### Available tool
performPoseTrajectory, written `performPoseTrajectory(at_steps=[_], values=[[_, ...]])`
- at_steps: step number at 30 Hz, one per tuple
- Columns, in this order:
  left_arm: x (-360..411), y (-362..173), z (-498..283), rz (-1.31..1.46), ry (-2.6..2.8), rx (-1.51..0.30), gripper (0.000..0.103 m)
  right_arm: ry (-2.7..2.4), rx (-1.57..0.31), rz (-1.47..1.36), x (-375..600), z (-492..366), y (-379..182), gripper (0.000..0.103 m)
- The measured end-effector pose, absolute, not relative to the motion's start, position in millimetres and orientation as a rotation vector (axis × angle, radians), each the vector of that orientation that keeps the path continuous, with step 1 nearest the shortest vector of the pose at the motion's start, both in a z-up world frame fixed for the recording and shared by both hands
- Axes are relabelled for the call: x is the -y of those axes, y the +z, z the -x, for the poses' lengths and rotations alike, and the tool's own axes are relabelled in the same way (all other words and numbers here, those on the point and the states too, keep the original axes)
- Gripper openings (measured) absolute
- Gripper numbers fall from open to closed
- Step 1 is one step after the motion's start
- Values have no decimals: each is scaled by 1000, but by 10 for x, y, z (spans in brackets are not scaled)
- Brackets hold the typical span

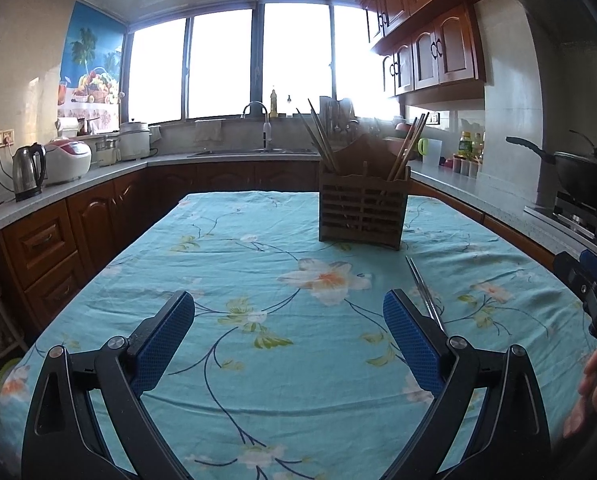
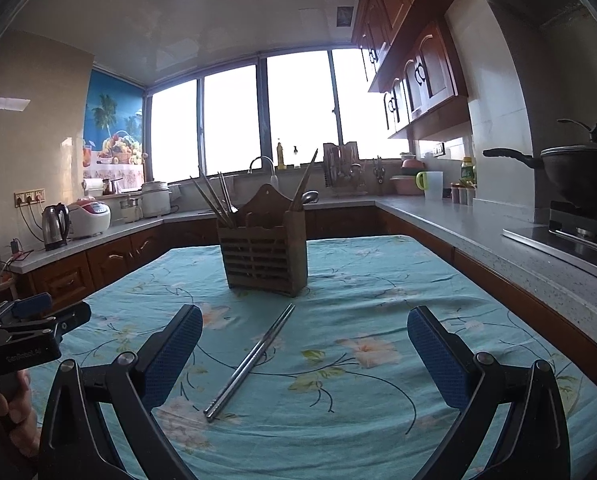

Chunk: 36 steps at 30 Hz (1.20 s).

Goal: Organize utensils

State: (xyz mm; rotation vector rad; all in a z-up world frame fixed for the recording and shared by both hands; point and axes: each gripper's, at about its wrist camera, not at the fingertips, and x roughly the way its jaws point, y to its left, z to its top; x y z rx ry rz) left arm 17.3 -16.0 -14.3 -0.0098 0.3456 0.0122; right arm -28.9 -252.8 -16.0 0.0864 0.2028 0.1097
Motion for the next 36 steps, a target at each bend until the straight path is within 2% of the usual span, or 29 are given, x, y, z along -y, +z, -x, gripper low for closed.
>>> performPoseTrajectory(at_steps=[36], values=[[220,-170,-139,-18,19,-340,98,93,-214,-84,2545,294,-182,103]])
